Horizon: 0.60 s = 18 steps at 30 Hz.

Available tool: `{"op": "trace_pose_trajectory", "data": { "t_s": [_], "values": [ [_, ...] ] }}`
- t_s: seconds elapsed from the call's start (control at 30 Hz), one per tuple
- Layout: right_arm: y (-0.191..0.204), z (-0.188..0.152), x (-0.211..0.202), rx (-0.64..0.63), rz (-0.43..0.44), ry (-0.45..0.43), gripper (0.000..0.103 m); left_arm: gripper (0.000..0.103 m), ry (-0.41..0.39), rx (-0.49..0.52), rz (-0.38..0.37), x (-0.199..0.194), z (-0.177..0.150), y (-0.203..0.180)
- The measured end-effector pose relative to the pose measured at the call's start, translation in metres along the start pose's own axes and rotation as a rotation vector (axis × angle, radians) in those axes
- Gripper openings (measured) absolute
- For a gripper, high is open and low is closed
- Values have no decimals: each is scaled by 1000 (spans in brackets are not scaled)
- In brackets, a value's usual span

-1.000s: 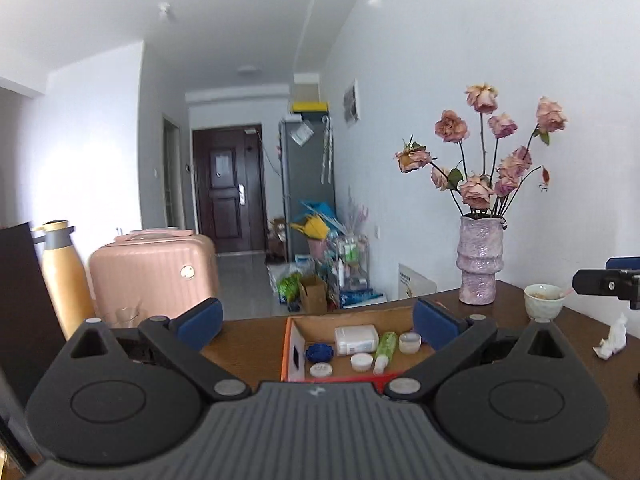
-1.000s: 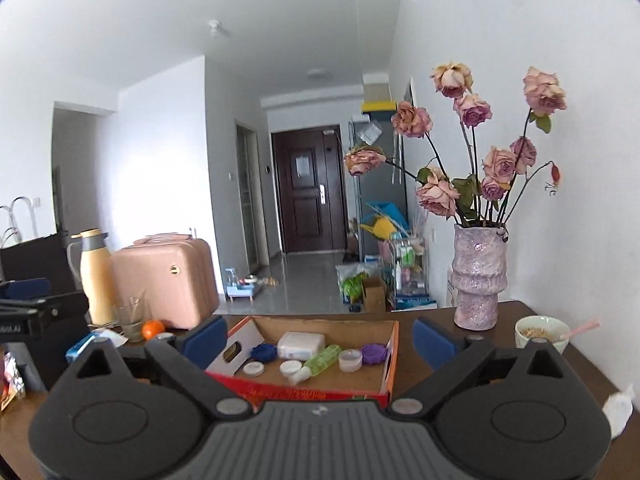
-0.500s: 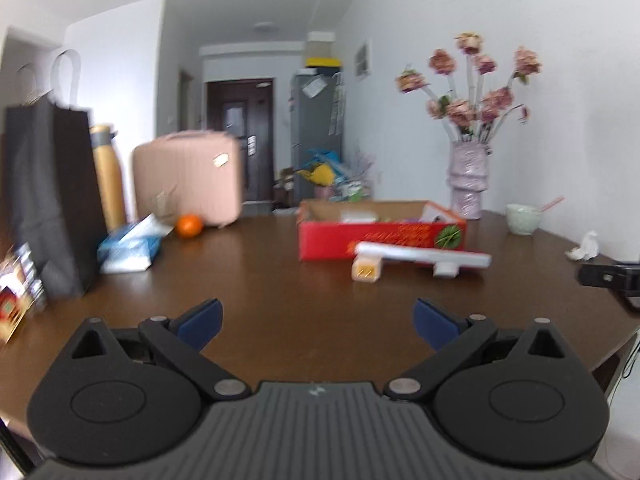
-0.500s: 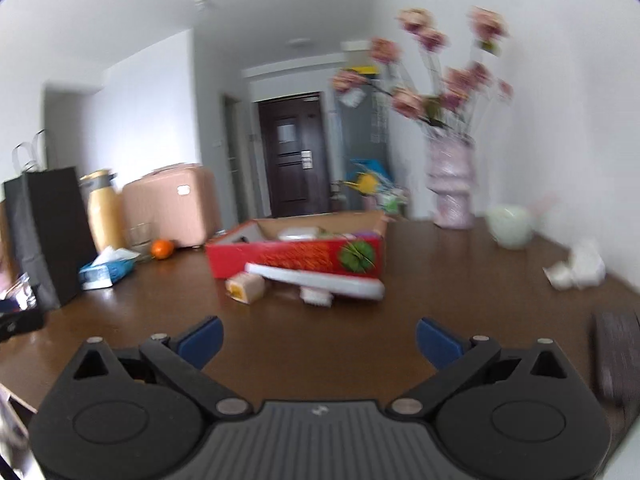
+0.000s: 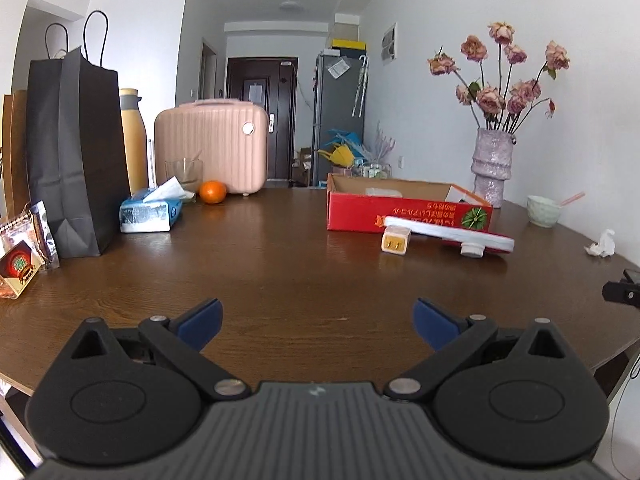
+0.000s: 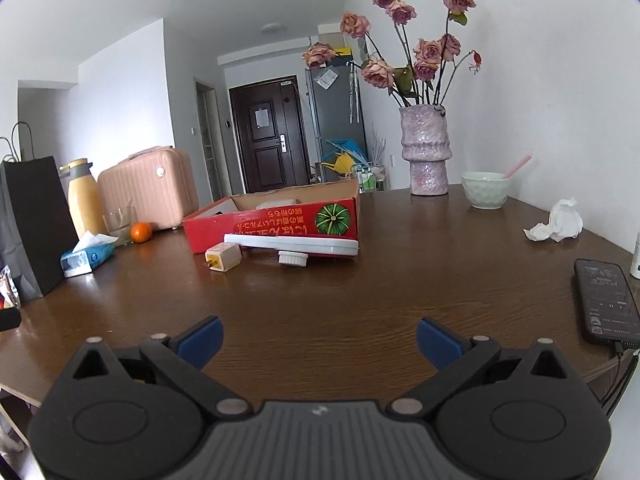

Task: Organize rigid objects
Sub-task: 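Withdraw both grippers from the box toward the plug and lint roller, then grasp the yellow-white plug adapter with the left gripper while the right gripper grasps the white ribbed cap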

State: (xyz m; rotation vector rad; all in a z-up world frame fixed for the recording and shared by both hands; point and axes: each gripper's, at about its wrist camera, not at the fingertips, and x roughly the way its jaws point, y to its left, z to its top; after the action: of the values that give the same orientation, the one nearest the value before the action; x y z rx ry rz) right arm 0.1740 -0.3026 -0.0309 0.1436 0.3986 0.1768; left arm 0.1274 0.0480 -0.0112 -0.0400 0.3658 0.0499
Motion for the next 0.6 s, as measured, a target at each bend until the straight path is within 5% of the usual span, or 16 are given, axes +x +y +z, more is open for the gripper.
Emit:
{"op": "trace_pose_trajectory", "data": {
  "t_s": [0.6],
  "values": [
    [-9, 19, 75, -39, -13, 89, 103, 103, 178, 39, -76, 99, 19, -37]
  ]
}}
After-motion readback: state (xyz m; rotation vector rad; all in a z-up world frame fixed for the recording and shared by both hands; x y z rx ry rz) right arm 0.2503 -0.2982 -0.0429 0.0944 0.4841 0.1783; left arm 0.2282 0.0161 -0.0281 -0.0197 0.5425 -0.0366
